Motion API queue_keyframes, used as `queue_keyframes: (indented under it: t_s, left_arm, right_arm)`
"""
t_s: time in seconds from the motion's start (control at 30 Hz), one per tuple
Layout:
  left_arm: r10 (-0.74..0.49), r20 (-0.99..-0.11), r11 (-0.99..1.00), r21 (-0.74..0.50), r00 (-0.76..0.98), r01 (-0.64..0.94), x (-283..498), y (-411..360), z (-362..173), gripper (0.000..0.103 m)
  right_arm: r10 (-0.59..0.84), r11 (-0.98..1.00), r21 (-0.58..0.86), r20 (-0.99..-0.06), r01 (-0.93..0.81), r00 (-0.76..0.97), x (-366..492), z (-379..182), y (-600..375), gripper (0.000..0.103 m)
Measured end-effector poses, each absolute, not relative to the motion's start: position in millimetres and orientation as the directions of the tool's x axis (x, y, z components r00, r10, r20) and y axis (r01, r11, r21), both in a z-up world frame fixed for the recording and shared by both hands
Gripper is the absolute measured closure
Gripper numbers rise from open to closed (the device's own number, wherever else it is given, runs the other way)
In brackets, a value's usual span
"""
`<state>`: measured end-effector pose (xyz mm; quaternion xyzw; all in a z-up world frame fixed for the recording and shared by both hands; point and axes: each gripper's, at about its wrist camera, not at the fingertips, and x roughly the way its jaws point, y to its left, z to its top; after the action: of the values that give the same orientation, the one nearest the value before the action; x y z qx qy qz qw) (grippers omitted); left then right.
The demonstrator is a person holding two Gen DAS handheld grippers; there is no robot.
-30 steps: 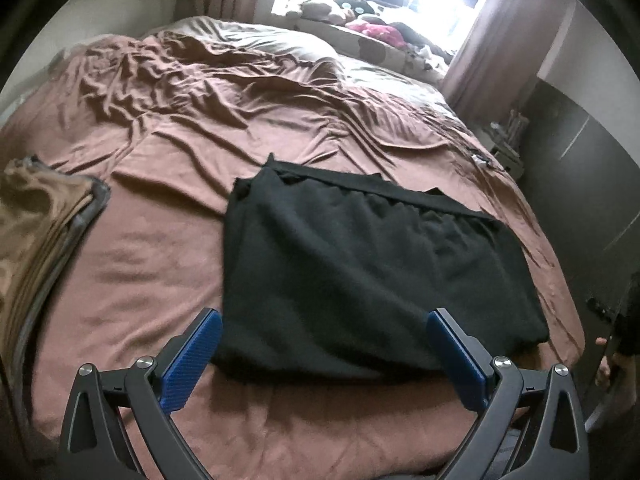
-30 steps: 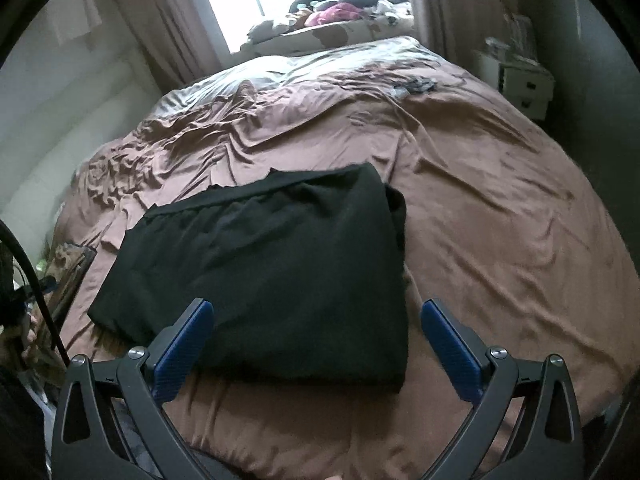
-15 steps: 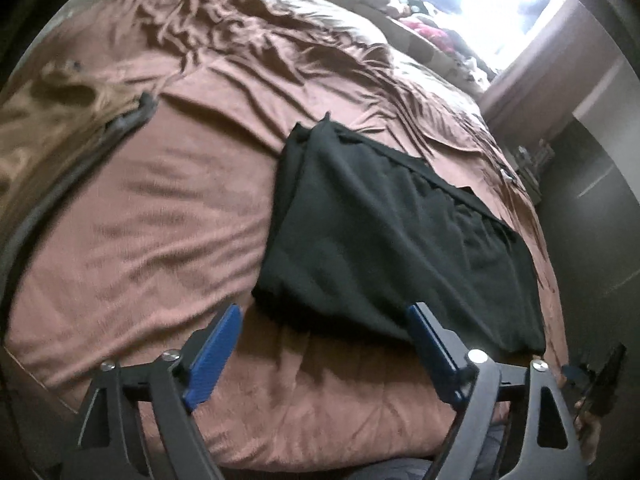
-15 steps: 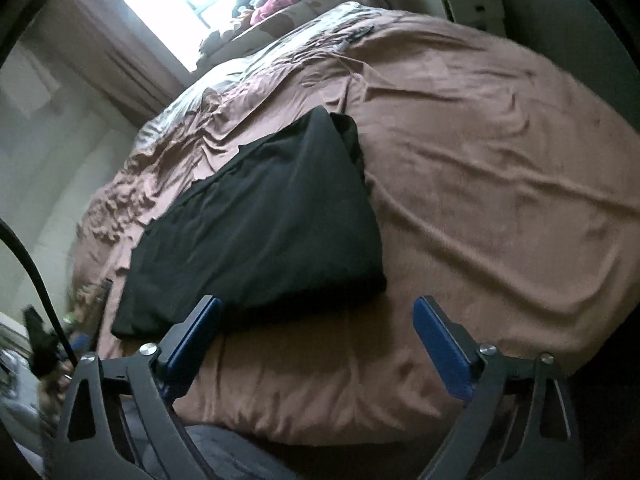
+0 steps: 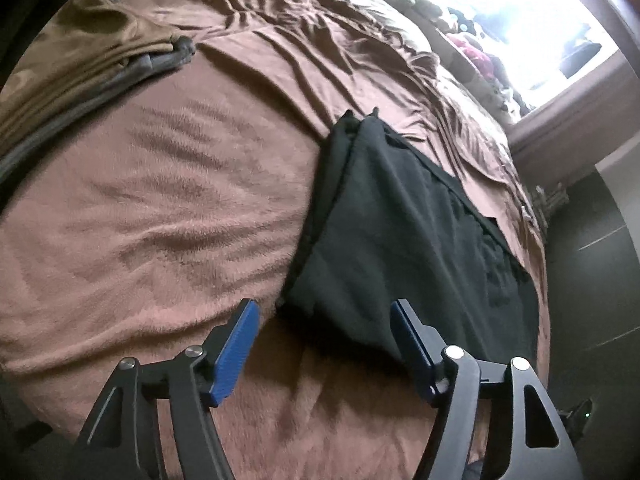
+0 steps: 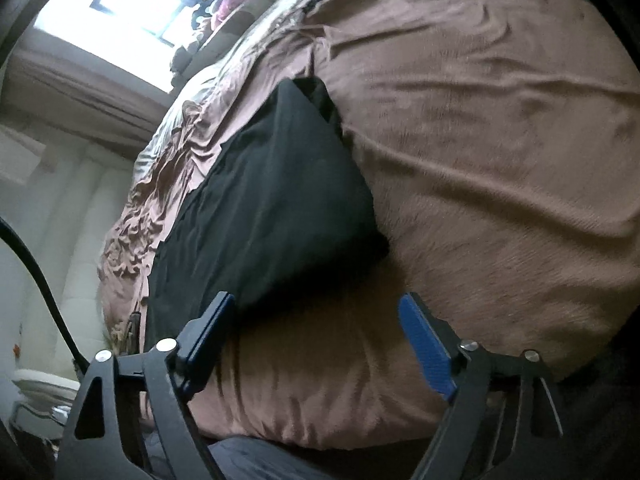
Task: Fold small clothes
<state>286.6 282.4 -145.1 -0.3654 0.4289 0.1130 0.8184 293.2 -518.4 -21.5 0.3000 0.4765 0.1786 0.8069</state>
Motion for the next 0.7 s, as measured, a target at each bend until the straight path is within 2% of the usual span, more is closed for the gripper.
queue_keyframes:
  t_s: [0.23,0.3,0.37,0.4,0.43,0.53,0.57,0.63,0.7]
  left_arm:
    - [-0.154,-0.799,0.696,-0.506,0.582,-0.51,300.2,289.5,-165.0,0.041]
    - [-0.156,-0.799,0.699,-0.504,0.58,-0.507,301.6,290.9,-167.7,0.051]
    - [-0.159,-0.801,0.7,-0.504,0.578,-0.506,303.0,292.6,-169.8,0.057]
    - [-0.16,-0.8,0.701,-0.505,0.578,-0.504,302.9,293.1,-170.0,0.065]
    - [-0.164,-0.797,0.704,-0.507,0.581,-0.497,302.5,293.1,-169.4,0.069]
    - [-0.151,-0.797,0.717,-0.496,0.585,-0.491,300.2,293.5,-167.0,0.085]
    - [-0.151,-0.795,0.718,-0.497,0.588,-0.488,298.4,293.6,-166.1,0.092]
    - [-0.151,-0.783,0.713,-0.509,0.603,-0.482,292.4,293.6,-163.0,0.095]
    - [-0.144,-0.778,0.712,-0.51,0.611,-0.482,287.8,292.1,-160.4,0.097]
  right_arm:
    - [0.598,0.709,0.701,-0.653,0.072,0.465,313.1,-38.0,-521.3,0.028]
    - [0.617,0.686,0.723,-0.64,0.085,0.458,317.4,-44.2,-521.5,0.03]
    - [0.625,0.675,0.732,-0.634,0.093,0.454,319.0,-48.2,-521.3,0.031]
    - [0.628,0.669,0.736,-0.633,0.1,0.452,321.6,-51.2,-521.6,0.031]
    - [0.629,0.665,0.739,-0.63,0.104,0.454,323.0,-53.5,-520.7,0.032]
    - [0.634,0.659,0.744,-0.626,0.108,0.454,326.4,-58.1,-517.7,0.041]
    - [0.637,0.656,0.747,-0.624,0.107,0.453,327.5,-59.0,-517.3,0.048]
    - [0.641,0.652,0.751,-0.619,0.103,0.453,330.9,-60.1,-515.6,0.062]
    - [0.637,0.655,0.749,-0.621,0.104,0.457,333.1,-62.7,-517.5,0.087]
